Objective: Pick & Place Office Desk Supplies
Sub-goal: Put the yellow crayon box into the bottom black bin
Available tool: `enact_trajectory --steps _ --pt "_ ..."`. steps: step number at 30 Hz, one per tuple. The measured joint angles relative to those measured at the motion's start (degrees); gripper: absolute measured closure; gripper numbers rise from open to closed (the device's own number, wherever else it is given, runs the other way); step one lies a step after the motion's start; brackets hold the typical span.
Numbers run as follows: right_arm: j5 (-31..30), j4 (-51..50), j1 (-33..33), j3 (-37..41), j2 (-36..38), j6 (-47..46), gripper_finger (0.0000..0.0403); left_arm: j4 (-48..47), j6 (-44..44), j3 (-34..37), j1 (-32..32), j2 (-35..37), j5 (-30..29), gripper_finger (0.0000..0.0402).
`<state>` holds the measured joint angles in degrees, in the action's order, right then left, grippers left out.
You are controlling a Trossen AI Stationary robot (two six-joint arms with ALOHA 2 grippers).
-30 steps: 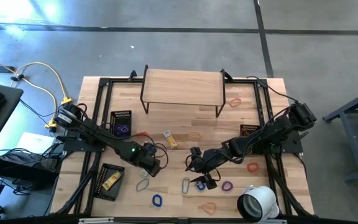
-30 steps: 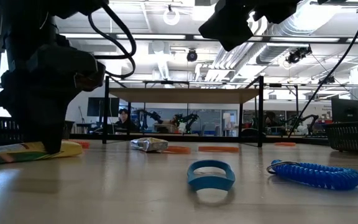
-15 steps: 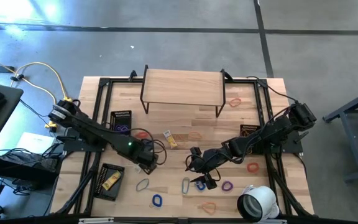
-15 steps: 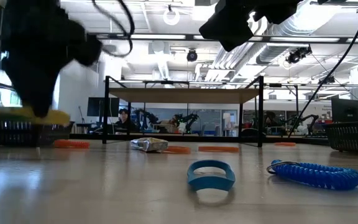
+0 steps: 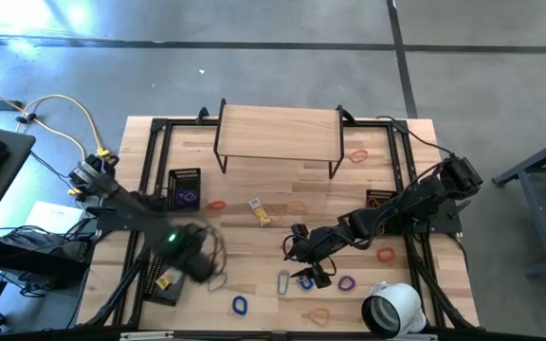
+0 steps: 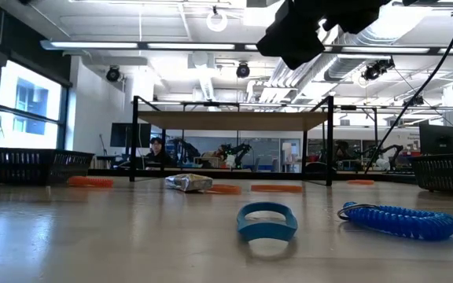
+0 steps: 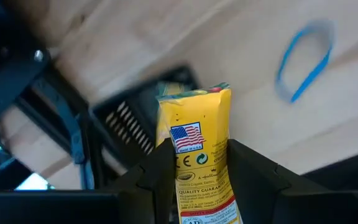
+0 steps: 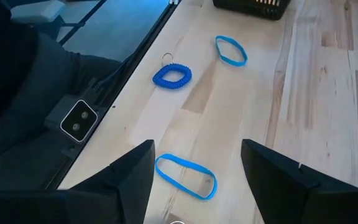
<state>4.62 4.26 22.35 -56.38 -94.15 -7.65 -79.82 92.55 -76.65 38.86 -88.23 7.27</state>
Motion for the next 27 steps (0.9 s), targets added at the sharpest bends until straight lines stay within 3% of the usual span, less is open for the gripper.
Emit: enact_trajectory --steps 5,11,16,20,27 --pt "0.0 0.3 0.0 0.0 0.0 -0.1 0.0174 -0.1 6.2 0.1 9.4 -0.5 0.2 0.0274" --pt "0.0 1.4 0.0 0.0 0.0 -0.1 0.0174 -2.4 13.6 0.3 14.4 -0.5 -4.1 0.0274" --pt "0.0 2.0 0.0 0.0 0.0 -0.1 0.0174 -2.7 15.1 4.2 14.9 -0.4 -7.0 0.0274" --pt "0.0 2.0 0.0 0.0 0.0 -0.1 0.0174 0.0 14.4 9.1 14.2 -0.4 -4.3 0.0274" --pt "0.0 1.8 0.0 0.0 0.0 0.2 0.0174 12.7 9.7 14.1 11.1 -0.4 0.5 0.0274"
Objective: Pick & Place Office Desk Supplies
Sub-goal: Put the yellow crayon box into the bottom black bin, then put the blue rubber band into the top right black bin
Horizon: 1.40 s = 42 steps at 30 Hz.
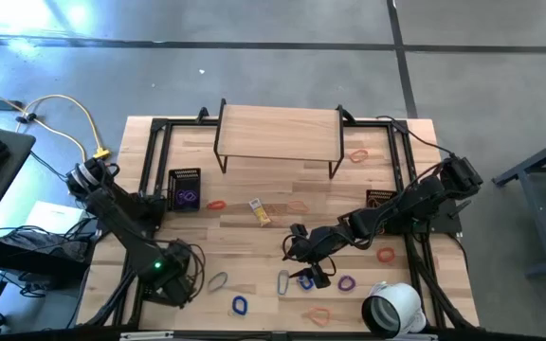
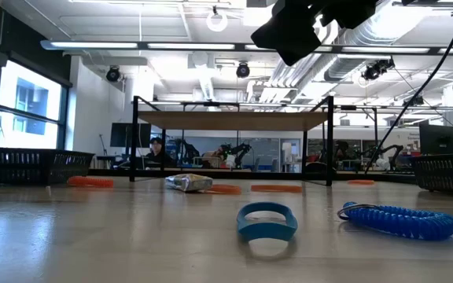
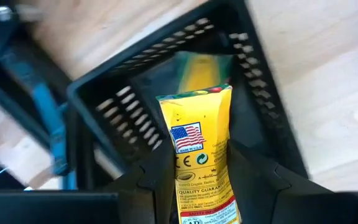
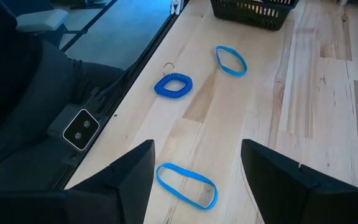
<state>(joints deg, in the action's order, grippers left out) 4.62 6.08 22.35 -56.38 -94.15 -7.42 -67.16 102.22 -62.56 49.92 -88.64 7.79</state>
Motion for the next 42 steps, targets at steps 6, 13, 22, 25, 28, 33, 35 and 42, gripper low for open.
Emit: enact_trajectory --steps 6,13,22,25,28,33,35,42 --pt "0.0 0.0 0.0 0.0 0.0 0.1 0.0174 -2.2 -0.2 0.6 -0.9 0.0 -0.8 0.0274" --pt "0.0 -0.1 0.0 0.0 0.0 0.1 0.0174 -4.3 1.1 0.6 -0.1 0.0 1.5 0.0274" --pt "0.0 -0.1 0.0 0.0 0.0 0.1 0.0174 -3.9 7.6 0.6 1.0 0.0 -0.1 0.0267" --pt "0.0 -0.1 0.0 0.0 0.0 0.1 0.0174 -2.6 7.6 0.6 1.0 0.0 -0.2 0.025" --pt "0.0 -0.1 0.0 0.0 0.0 0.1 0.0174 -1.9 7.2 0.6 1.0 0.0 -0.7 0.0228" --pt "0.0 -0.1 0.0 0.0 0.0 0.1 0.0174 -2.6 5.9 0.5 0.3 0.0 -0.6 0.0213" --pt "0.0 -0.1 0.0 0.0 0.0 0.1 0.0174 -2.8 5.0 0.2 -0.1 0.0 -0.6 0.0212" --pt "0.0 0.0 0.0 0.0 0.0 0.2 0.0174 -6.2 -0.2 -5.3 -2.4 0.1 -3.6 0.0212"
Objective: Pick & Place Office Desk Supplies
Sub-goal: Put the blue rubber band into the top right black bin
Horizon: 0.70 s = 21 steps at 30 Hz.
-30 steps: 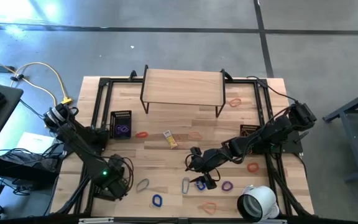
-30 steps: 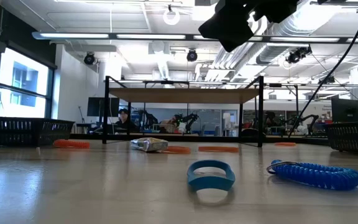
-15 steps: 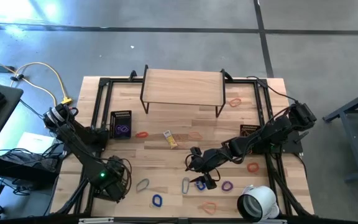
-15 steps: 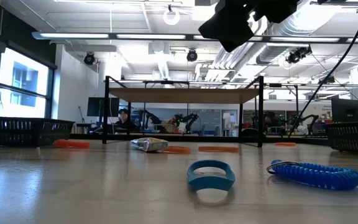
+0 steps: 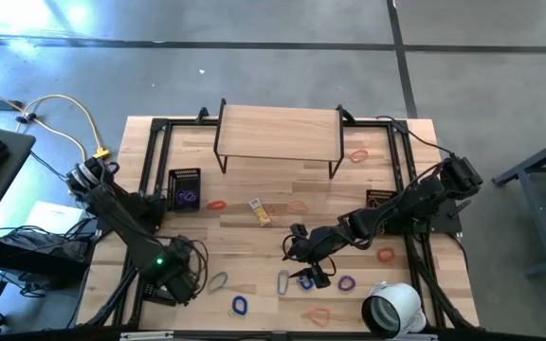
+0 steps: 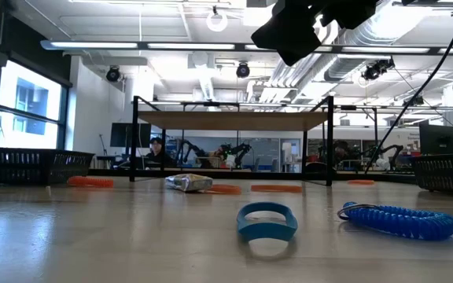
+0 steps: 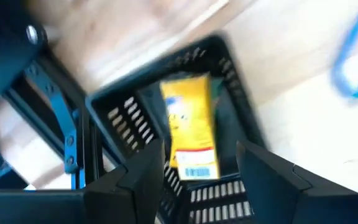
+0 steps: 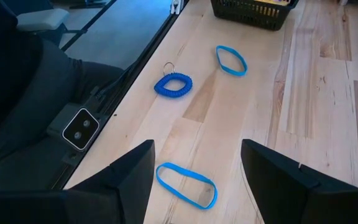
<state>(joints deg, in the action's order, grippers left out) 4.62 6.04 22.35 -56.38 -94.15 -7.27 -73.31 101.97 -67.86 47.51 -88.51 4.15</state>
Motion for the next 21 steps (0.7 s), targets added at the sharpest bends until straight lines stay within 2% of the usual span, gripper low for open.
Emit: enact_trajectory --steps 2,7,9,11,21 --pt "0.0 0.1 0.0 0.0 0.0 0.0 0.0174 -2.5 -2.0 -2.5 -0.6 0.0 -4.3 0.0212" --pt "0.0 0.2 0.0 0.0 0.0 -0.1 0.0174 -2.7 -13.4 -6.2 -1.0 0.1 -25.9 0.0212" --pt "0.0 0.2 0.0 0.0 0.0 -0.2 0.0174 -0.6 -19.2 -6.2 -1.0 0.1 -31.0 0.0212" --pt "0.0 0.2 0.1 0.0 0.0 -0.1 0.0174 0.8 -23.9 -6.2 -1.0 0.0 -32.9 0.0212" --pt "1.6 0.2 0.2 0.0 0.0 1.3 0.0174 6.1 -50.0 -3.7 -1.5 -0.2 -33.0 0.0212"
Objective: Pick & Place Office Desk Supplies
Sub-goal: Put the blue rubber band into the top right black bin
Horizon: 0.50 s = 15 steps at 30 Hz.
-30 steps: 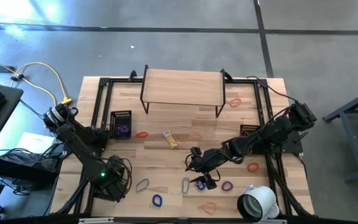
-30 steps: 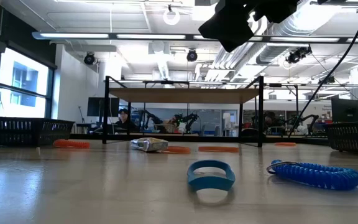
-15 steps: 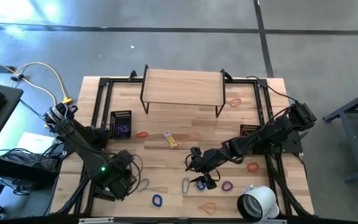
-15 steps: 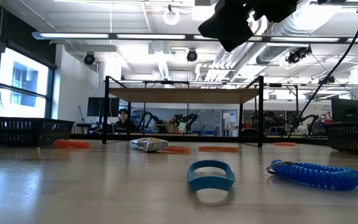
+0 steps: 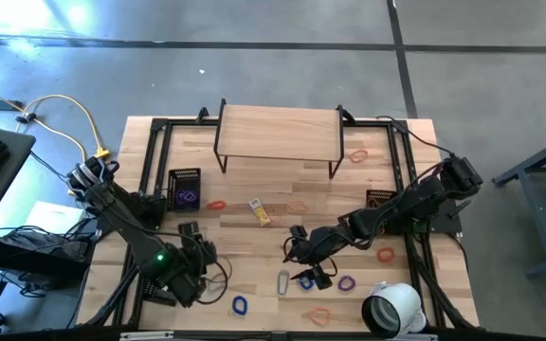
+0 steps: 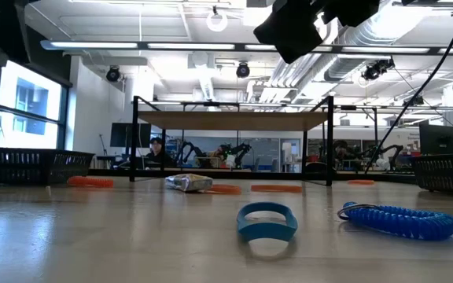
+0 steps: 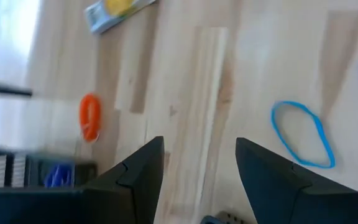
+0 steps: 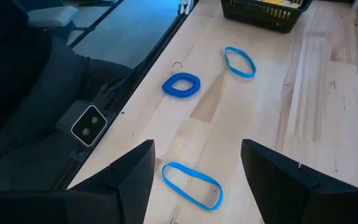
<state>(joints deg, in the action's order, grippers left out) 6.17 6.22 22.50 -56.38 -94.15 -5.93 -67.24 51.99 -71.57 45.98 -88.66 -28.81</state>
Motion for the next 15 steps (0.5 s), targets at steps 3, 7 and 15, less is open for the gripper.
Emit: enact_trajectory --steps 3,7,15 --pt "0.0 0.0 0.0 0.0 0.0 0.0 0.0174 4.8 -5.7 1.9 0.0 0.0 0.3 0.0212" --pt "0.0 0.0 0.0 0.0 0.0 0.0 0.0174 12.4 -12.2 5.5 -0.2 0.0 0.7 0.0212" --pt "-0.1 0.0 0.0 0.0 0.0 0.0 0.0174 20.3 -15.2 12.3 -3.2 0.0 5.8 0.0212"
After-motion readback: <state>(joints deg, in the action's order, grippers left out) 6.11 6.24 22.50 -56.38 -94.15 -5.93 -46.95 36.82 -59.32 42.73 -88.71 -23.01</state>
